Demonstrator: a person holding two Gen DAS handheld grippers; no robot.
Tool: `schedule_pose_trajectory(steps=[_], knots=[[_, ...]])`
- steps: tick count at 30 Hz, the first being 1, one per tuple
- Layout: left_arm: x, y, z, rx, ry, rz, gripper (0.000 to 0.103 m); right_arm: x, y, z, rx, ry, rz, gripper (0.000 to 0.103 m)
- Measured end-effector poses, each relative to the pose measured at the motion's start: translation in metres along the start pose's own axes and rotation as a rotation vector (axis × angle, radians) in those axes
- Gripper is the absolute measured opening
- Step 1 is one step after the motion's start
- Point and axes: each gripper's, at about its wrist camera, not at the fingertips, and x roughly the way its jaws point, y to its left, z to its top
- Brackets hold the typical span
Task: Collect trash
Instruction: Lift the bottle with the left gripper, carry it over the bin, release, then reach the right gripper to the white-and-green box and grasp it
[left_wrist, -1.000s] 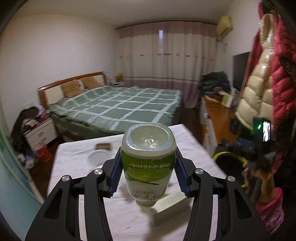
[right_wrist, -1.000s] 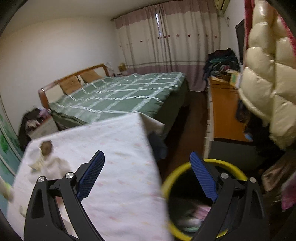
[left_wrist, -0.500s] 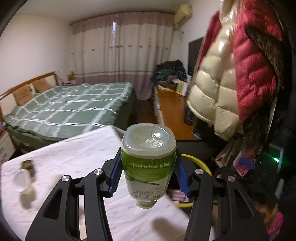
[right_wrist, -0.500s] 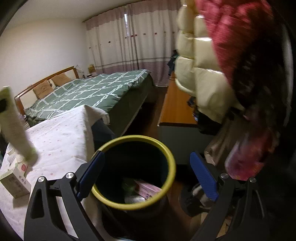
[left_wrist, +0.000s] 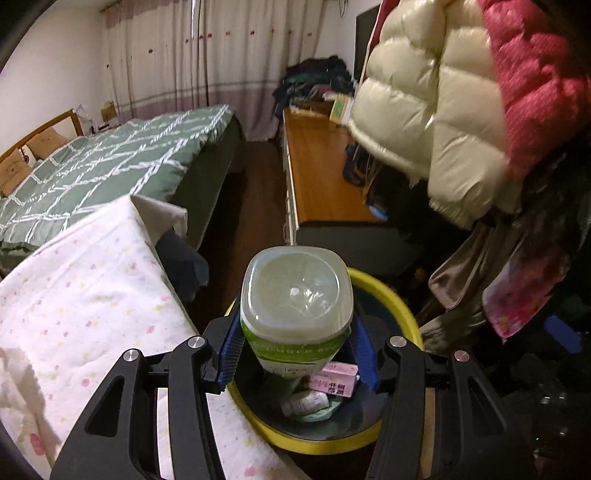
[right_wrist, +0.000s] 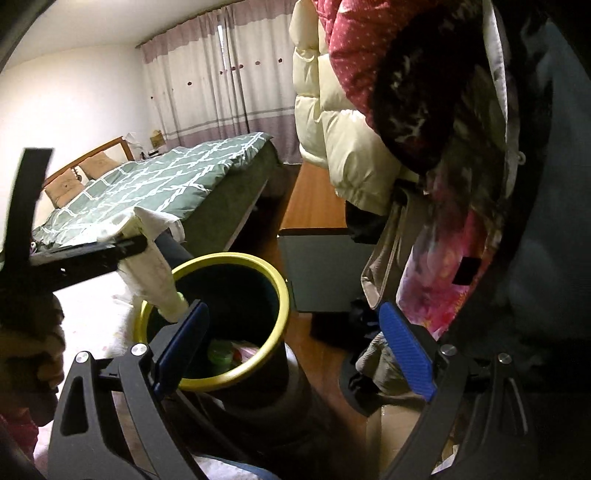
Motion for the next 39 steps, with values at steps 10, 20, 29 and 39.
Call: schedule_pose_trajectory(steps=[10, 20, 29, 39], knots=[[-0.069, 0.024, -0.001, -0.004, -0.133, 0.024, 0.085, 0.006, 0.021, 0.001, -0.034, 0.025, 0.012, 0.089], [-0.214, 0.147, -0.032, -0.158, -0.364, 0.260, 0.097, 0.007, 0.084, 0.006, -0.121, 0.031, 0.090, 0.089], [-0.264, 0.308, -0.123, -0.396, -0.361, 0.609, 0.098, 0.002, 0.159, 0.004, -0.225, 0.038, 0.163, 0.089], [-0.253, 0.409, -0.205, -0.557, -0.286, 0.707, 0.098, -0.005, 0.249, -0.007, -0.327, 0.058, 0.265, 0.089]])
